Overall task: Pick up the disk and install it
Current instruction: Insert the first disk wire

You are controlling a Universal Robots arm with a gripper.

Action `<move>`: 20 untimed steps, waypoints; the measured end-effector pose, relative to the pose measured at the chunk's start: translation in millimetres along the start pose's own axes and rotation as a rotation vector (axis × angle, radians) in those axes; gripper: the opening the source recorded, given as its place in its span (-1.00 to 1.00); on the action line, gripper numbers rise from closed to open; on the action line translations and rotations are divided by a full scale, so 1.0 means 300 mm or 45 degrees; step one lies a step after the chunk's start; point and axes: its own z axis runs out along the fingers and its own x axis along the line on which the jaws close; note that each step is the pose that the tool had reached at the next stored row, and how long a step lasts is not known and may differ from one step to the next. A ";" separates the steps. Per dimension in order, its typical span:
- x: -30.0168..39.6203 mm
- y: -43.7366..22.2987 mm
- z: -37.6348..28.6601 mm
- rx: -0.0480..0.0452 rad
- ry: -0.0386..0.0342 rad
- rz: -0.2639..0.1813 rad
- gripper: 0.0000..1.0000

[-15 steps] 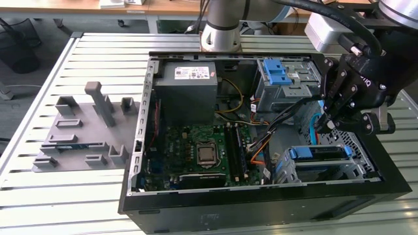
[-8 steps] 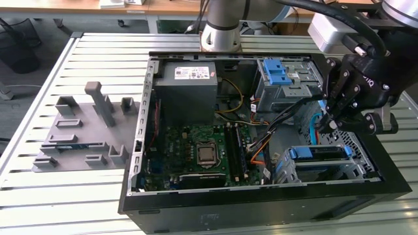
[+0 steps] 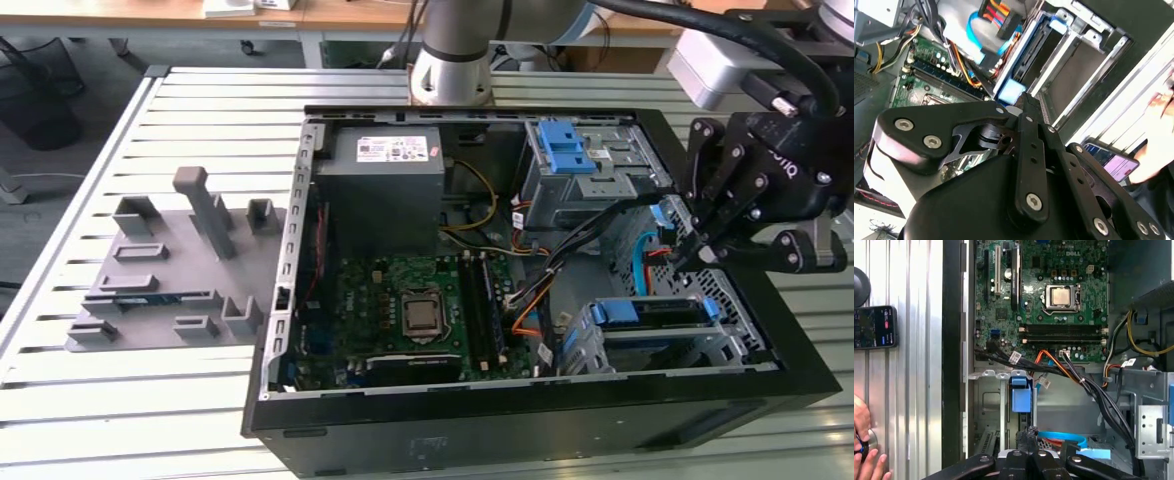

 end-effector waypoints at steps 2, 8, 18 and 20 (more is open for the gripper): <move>-0.002 -0.018 0.001 0.000 -0.0001 0.000 -0.79; -0.002 -0.040 0.005 0.000 0.0002 0.000 -0.79; -0.006 -0.050 0.014 0.000 -0.0016 0.000 -0.79; -0.009 -0.055 0.017 0.000 -0.0018 0.000 -0.79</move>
